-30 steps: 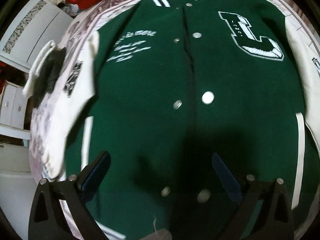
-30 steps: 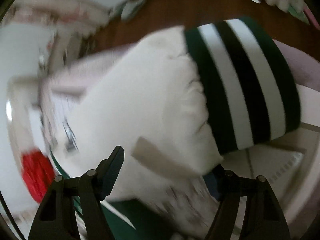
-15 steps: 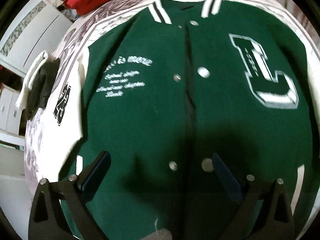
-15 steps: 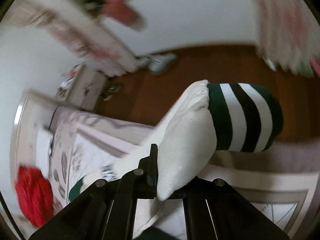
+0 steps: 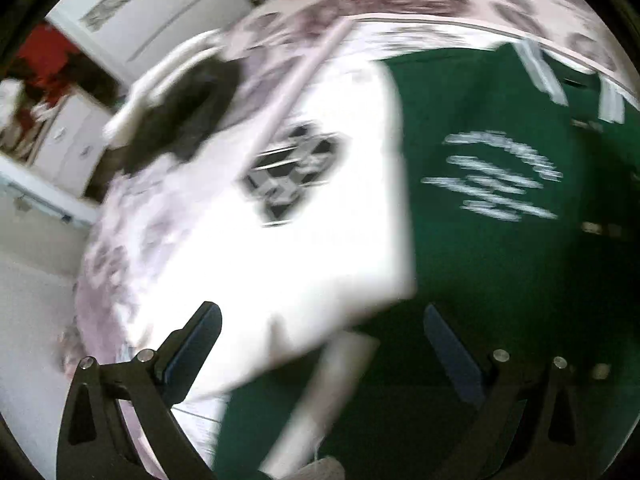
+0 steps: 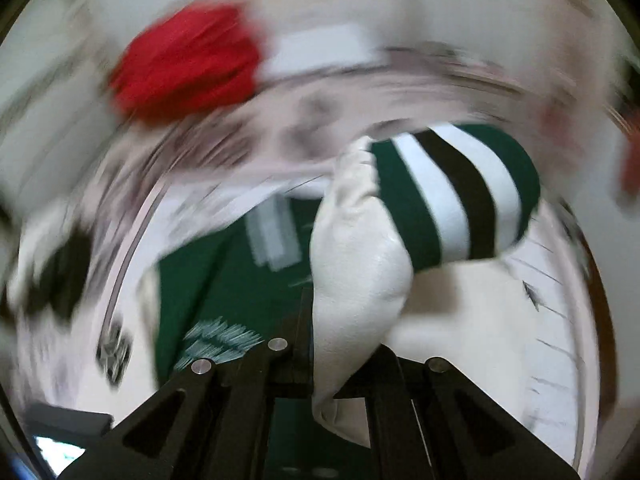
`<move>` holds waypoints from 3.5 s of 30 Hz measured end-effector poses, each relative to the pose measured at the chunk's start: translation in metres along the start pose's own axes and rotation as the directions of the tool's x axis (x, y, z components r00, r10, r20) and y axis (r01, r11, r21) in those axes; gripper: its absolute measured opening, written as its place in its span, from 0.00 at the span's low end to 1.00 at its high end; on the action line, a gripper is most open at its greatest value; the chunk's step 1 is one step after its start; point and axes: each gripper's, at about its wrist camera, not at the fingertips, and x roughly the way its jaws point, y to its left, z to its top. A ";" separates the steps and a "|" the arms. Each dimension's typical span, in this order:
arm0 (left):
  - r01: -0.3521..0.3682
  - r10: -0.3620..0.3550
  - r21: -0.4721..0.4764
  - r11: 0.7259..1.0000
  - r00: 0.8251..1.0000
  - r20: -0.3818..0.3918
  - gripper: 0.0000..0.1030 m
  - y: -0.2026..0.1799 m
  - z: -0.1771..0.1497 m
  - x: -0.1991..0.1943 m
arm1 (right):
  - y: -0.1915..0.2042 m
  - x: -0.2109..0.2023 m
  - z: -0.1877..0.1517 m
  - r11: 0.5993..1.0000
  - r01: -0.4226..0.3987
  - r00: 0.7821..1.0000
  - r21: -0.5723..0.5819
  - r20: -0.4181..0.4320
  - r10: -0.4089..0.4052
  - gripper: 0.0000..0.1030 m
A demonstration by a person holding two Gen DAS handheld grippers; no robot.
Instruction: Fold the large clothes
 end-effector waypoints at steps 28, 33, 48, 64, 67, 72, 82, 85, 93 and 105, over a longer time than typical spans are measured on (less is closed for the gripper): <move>0.058 -0.062 -0.035 0.998 0.991 -0.122 1.00 0.009 -0.022 0.022 | -0.227 0.056 -0.198 0.885 0.326 0.886 0.332 -0.433 -0.164 0.31; 0.112 -0.141 -0.136 0.984 0.963 -0.228 1.00 0.029 -0.039 0.032 | -0.281 0.034 -0.246 0.692 0.400 0.862 0.601 -0.504 -0.061 0.32; 0.181 -0.565 -0.876 0.446 0.817 -0.119 0.90 0.262 -0.147 0.130 | 0.003 -0.017 -0.251 0.954 -0.048 0.854 0.297 -0.483 0.193 0.61; 0.149 -0.271 -0.858 0.492 0.963 0.011 0.13 0.372 -0.068 0.159 | 0.173 0.082 -0.167 0.992 -0.060 0.911 -0.115 -0.411 0.008 0.24; 0.171 -0.241 -0.822 0.544 0.970 0.042 0.13 0.376 -0.033 0.153 | 0.181 0.076 -0.148 0.998 -0.035 0.929 -0.050 -0.370 0.014 0.14; 0.198 -0.192 -0.767 0.610 0.976 0.099 0.13 0.383 0.003 0.136 | 0.206 0.052 -0.115 0.999 -0.024 0.964 -0.039 -0.267 0.013 0.13; 0.195 -0.061 -0.647 0.737 0.973 0.223 0.12 0.359 0.049 0.064 | 0.176 0.065 -0.094 0.956 -0.212 0.893 0.201 -0.358 0.273 0.84; 0.203 -0.030 -0.603 0.771 0.958 0.284 0.12 0.342 0.067 0.031 | 0.144 0.039 -0.104 0.974 -0.149 0.914 0.168 -0.352 0.201 0.84; 0.240 -0.049 -0.345 0.907 0.876 0.480 0.11 0.245 0.123 -0.072 | 0.085 0.059 -0.116 0.995 0.070 0.908 0.070 -0.418 -0.034 0.90; 0.431 -0.457 0.159 0.888 0.793 0.403 0.11 -0.059 0.126 -0.146 | -0.082 0.037 -0.158 0.948 0.144 0.907 0.283 -0.421 -0.012 0.94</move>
